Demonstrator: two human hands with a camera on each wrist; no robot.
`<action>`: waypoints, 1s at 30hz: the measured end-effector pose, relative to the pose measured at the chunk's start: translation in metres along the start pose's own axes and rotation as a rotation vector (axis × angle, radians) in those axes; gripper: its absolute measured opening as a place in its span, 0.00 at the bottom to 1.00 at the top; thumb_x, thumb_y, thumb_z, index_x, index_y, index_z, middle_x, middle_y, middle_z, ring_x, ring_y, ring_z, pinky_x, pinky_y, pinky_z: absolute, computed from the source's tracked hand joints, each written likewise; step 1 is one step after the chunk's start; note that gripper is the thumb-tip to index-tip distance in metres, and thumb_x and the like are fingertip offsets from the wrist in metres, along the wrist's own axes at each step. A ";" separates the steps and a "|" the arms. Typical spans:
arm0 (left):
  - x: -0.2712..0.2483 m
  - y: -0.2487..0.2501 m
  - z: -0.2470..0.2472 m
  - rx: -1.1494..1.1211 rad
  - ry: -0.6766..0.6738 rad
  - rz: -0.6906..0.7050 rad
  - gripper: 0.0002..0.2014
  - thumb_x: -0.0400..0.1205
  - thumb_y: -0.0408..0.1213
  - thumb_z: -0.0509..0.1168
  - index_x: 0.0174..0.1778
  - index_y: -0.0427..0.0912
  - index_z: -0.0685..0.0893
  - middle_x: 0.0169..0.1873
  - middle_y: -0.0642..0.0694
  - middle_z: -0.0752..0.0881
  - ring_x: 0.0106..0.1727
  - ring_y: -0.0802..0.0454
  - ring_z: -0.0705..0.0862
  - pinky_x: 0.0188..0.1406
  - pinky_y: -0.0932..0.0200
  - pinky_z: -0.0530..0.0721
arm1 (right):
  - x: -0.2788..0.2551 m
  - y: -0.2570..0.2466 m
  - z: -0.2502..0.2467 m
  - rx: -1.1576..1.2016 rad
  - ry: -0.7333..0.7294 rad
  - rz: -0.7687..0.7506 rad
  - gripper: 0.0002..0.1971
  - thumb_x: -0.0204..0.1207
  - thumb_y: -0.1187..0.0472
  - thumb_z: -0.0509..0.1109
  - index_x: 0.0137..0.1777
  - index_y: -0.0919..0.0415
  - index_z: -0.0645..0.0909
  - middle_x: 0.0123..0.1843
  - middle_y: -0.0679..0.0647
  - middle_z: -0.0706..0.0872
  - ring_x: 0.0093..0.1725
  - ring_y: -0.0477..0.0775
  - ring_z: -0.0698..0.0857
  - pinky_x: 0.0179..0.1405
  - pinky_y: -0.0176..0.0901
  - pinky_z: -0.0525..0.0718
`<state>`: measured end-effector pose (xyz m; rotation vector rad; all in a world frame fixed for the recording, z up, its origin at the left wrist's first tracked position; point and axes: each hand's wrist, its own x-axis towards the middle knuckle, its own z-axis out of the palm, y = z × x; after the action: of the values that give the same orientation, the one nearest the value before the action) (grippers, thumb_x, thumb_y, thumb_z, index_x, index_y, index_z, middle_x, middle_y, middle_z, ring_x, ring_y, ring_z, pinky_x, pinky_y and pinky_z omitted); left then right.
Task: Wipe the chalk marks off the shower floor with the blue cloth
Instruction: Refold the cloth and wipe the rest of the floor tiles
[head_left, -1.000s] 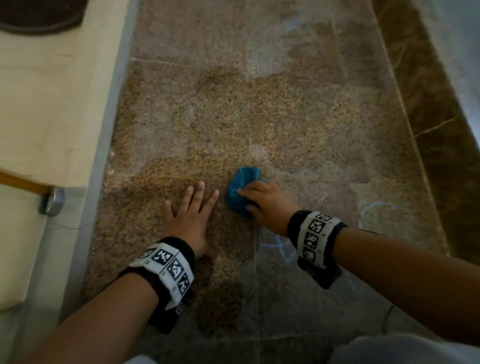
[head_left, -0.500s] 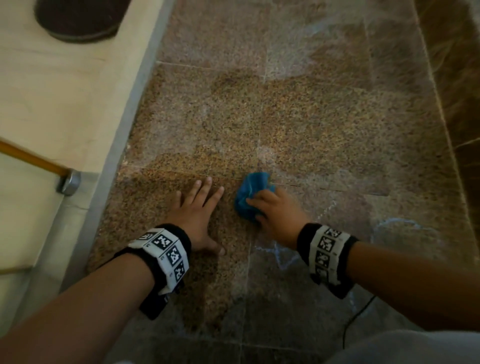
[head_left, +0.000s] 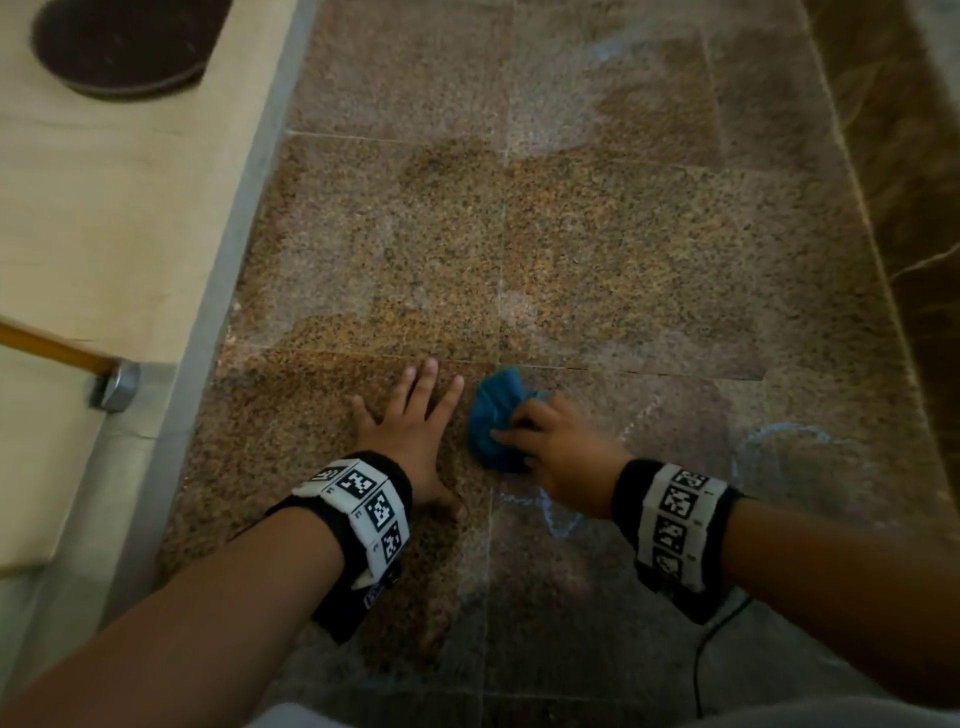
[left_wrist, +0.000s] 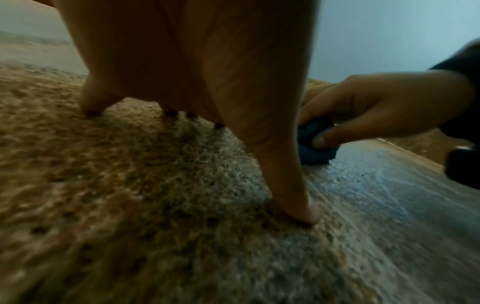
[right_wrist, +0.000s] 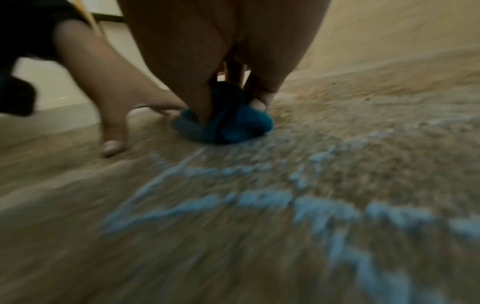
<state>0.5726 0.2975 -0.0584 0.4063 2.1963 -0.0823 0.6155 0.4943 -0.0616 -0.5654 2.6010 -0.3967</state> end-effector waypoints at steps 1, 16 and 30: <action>0.000 -0.001 0.001 -0.001 0.004 0.003 0.72 0.60 0.68 0.77 0.78 0.58 0.22 0.76 0.50 0.17 0.80 0.45 0.23 0.74 0.21 0.38 | 0.004 0.006 -0.005 0.045 0.022 0.010 0.23 0.80 0.61 0.63 0.75 0.52 0.71 0.71 0.55 0.70 0.68 0.60 0.69 0.72 0.49 0.68; 0.003 -0.010 0.007 -0.014 0.065 0.051 0.71 0.59 0.72 0.74 0.78 0.60 0.23 0.77 0.53 0.19 0.81 0.47 0.25 0.74 0.21 0.39 | 0.011 0.008 -0.010 -0.105 -0.089 -0.111 0.32 0.76 0.44 0.67 0.79 0.44 0.63 0.66 0.54 0.70 0.64 0.57 0.68 0.65 0.49 0.70; 0.000 -0.006 0.003 0.007 0.057 0.036 0.70 0.60 0.71 0.74 0.78 0.60 0.23 0.77 0.53 0.19 0.81 0.46 0.25 0.73 0.20 0.40 | 0.001 0.013 0.005 0.136 0.118 0.021 0.21 0.78 0.68 0.65 0.70 0.53 0.78 0.61 0.58 0.77 0.58 0.63 0.76 0.59 0.56 0.78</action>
<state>0.5733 0.2913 -0.0604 0.4569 2.2448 -0.0588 0.6128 0.5037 -0.0713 -0.4809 2.6635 -0.6114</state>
